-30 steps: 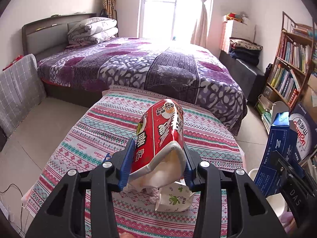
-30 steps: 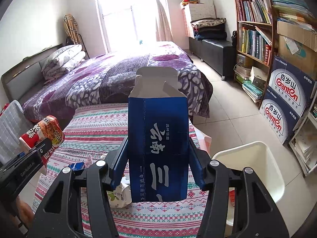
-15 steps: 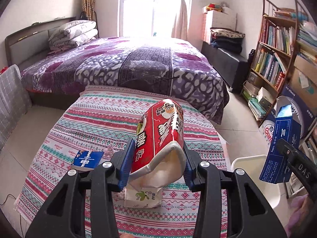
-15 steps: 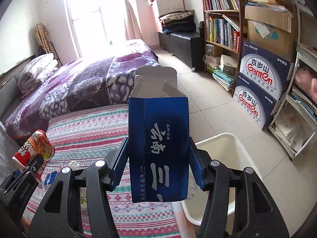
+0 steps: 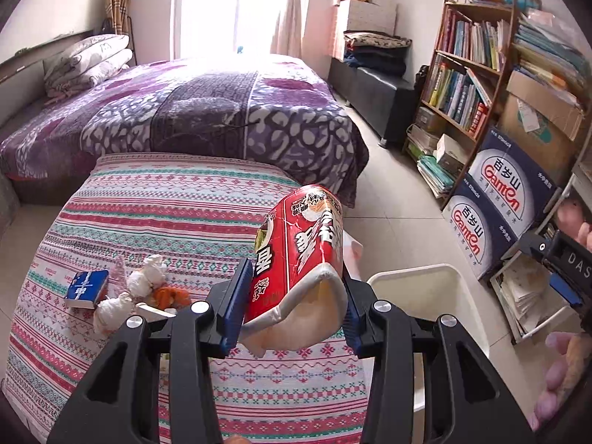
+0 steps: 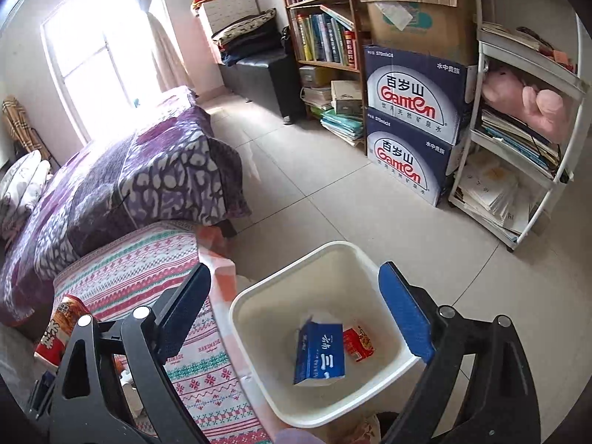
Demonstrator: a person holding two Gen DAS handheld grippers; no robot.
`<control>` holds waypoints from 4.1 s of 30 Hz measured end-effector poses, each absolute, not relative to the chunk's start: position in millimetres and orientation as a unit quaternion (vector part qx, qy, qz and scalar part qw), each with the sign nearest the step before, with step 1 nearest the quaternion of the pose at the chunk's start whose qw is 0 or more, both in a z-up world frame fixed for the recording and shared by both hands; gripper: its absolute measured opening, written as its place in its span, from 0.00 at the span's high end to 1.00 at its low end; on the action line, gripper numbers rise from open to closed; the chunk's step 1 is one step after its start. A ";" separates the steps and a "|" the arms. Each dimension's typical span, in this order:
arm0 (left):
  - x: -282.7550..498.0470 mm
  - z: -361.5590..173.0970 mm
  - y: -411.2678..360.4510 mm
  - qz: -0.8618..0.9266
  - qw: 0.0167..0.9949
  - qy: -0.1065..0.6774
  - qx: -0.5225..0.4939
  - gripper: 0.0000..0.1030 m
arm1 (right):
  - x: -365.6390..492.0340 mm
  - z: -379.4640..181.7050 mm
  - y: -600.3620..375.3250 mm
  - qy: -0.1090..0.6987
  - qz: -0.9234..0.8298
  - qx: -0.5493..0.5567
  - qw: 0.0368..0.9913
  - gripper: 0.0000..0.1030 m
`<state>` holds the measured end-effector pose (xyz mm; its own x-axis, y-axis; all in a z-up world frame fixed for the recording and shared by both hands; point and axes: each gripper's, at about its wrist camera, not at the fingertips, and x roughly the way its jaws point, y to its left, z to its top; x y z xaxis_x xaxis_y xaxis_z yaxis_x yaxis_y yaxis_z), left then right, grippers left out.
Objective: Collect trash
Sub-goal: 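Lower the red snack carton into the bin and open the left tool, then grasp the white tissue pack with green print using the left tool, then grasp the pink fluffy strip with the right tool while the left tool holds the tissue pack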
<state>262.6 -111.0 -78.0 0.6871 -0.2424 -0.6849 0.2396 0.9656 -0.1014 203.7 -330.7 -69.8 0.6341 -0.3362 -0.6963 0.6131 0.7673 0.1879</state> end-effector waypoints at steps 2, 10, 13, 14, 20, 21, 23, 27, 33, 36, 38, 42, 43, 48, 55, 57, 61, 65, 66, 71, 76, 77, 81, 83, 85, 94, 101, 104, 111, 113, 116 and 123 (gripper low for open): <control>260.1 -80.3 -124.1 -0.141 0.916 0.374 0.005 0.58 | 197.5 -69.7 -341.6 0.328 -0.282 0.214 0.876 0.14; 253.7 -88.5 -179.2 -0.191 0.899 0.394 0.016 0.58 | 178.4 -68.4 -384.3 0.320 -0.312 0.257 0.857 0.14; 249.0 -88.6 -200.6 -0.207 0.895 0.393 0.026 0.57 | 170.4 -68.5 -399.1 0.314 -0.323 0.271 0.851 0.14; 247.6 -88.5 -207.2 -0.214 0.893 0.395 0.026 0.57 | 167.6 -68.4 -403.7 0.312 -0.327 0.275 0.849 0.14; 240.8 -88.3 -244.9 -0.250 0.879 0.404 0.035 0.57 | 145.9 -67.1 -433.1 0.292 -0.353 0.310 0.833 0.13; 240.5 -88.0 -250.3 -0.256 0.877 0.406 0.036 0.56 | 142.0 -66.8 -438.2 0.288 -0.356 0.318 0.830 0.13; 239.3 -85.9 -259.9 -0.269 0.873 0.406 0.035 0.53 | 135.6 -66.5 -445.2 0.280 -0.363 0.331 0.825 0.13; 236.9 -80.8 -273.2 -0.293 0.864 0.407 0.037 0.44 | 129.3 -66.6 -450.6 0.268 -0.371 0.345 0.819 0.12; 237.4 -77.7 -261.6 -0.282 0.874 0.394 0.041 0.31 | 136.6 -63.6 -438.4 0.269 -0.372 0.321 0.828 0.10; 242.4 -81.3 -247.3 -0.257 0.883 0.389 0.050 0.29 | 142.5 -59.8 -424.6 0.267 -0.376 0.292 0.838 0.08; 247.2 -85.4 -235.3 -0.234 0.889 0.389 0.058 0.28 | 147.8 -57.6 -415.0 0.269 -0.377 0.271 0.844 0.07; 260.2 -95.8 -205.1 -0.188 0.894 0.401 0.067 0.24 | 164.5 -59.6 -392.2 0.287 -0.362 0.243 0.853 0.07; 264.0 -99.6 -197.3 -0.176 0.893 0.407 0.072 0.23 | 170.2 -61.4 -385.7 0.296 -0.355 0.236 0.855 0.07; 287.4 -121.9 -150.5 -0.107 0.880 0.454 0.091 0.23 | 197.2 -71.2 -349.8 0.335 -0.324 0.207 0.860 0.07; 306.1 -152.9 -80.8 -0.008 0.852 0.510 0.120 0.18 | 224.8 -82.7 -304.1 0.371 -0.284 0.183 0.865 0.07; 306.9 -163.9 -66.6 0.013 0.841 0.525 0.127 0.17 | 230.6 -85.6 -292.9 0.378 -0.275 0.175 0.866 0.07; 305.5 -185.1 -45.9 0.041 0.827 0.544 0.137 0.14 | 239.3 -90.0 -274.3 0.389 -0.261 0.167 0.868 0.07; 310.2 -202.5 -33.7 0.053 0.816 0.556 0.148 0.13 | 246.0 -95.0 -260.2 0.399 -0.252 0.158 0.867 0.07; 312.3 -206.0 -31.5 0.053 0.813 0.561 0.145 0.13 | 247.1 -96.2 -257.6 0.401 -0.251 0.156 0.867 0.07; 318.7 -220.1 -30.9 0.033 0.803 0.580 0.136 0.13 | 255.1 -102.2 -250.0 0.412 -0.248 0.155 0.863 0.07; 314.3 -213.5 -30.4 0.008 0.812 0.569 0.129 0.23 | 262.7 -110.5 -242.9 0.428 -0.234 0.172 0.856 0.07; 312.3 -208.4 -28.1 0.002 0.816 0.565 0.124 0.23 | 264.4 -112.0 -240.3 0.431 -0.231 0.175 0.855 0.07; 307.2 -178.5 -12.3 -0.018 0.833 0.545 0.091 0.24 | 271.5 -117.1 -226.9 0.438 -0.221 0.175 0.854 0.07; 306.2 -160.8 1.5 -0.026 0.841 0.536 0.062 0.24 | 275.3 -119.8 -217.8 0.442 -0.214 0.171 0.854 0.07; 306.0 -143.8 16.4 -0.042 0.844 0.535 0.020 0.24 | 279.1 -123.5 -207.7 0.448 -0.204 0.167 0.854 0.07; 294.8 -85.8 84.5 -0.133 0.820 0.534 -0.158 0.24 | 297.2 -146.2 -162.8 0.488 -0.164 0.147 0.845 0.07; 294.4 -78.7 144.1 -0.051 0.839 0.507 -0.193 0.24 | 305.9 -159.1 -125.4 0.502 -0.132 0.117 0.847 0.07; 294.4 -73.6 166.0 -0.036 0.846 0.490 -0.206 0.25 | 307.9 -164.3 -96.9 0.506 -0.091 0.096 0.852 0.07; 297.6 -74.2 207.2 -0.070 0.814 0.485 -0.310 0.25 | 312.7 -190.1 -26.5 0.532 0.024 0.051 0.845 0.07; 297.2 -74.6 212.4 -0.059 0.817 0.486 -0.306 0.25 | 312.8 -197.6 -7.9 0.535 0.044 0.027 0.843 0.08; 296.7 -75.5 218.4 -0.057 0.814 0.487 -0.312 0.25 | 312.9 -205.7 12.8 0.537 0.063 -0.007 0.841 0.15; 296.2 -75.1 227.2 -0.050 0.817 0.483 -0.310 0.24 | 323.7 -226.8 16.8 0.571 0.066 0.008 0.818 0.84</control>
<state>296.2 227.2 -75.1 0.5280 -0.3814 -0.7588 -0.2181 0.8026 -0.5552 323.7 16.8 -226.8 0.3396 0.1181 -0.9331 -0.0994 0.9910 0.0892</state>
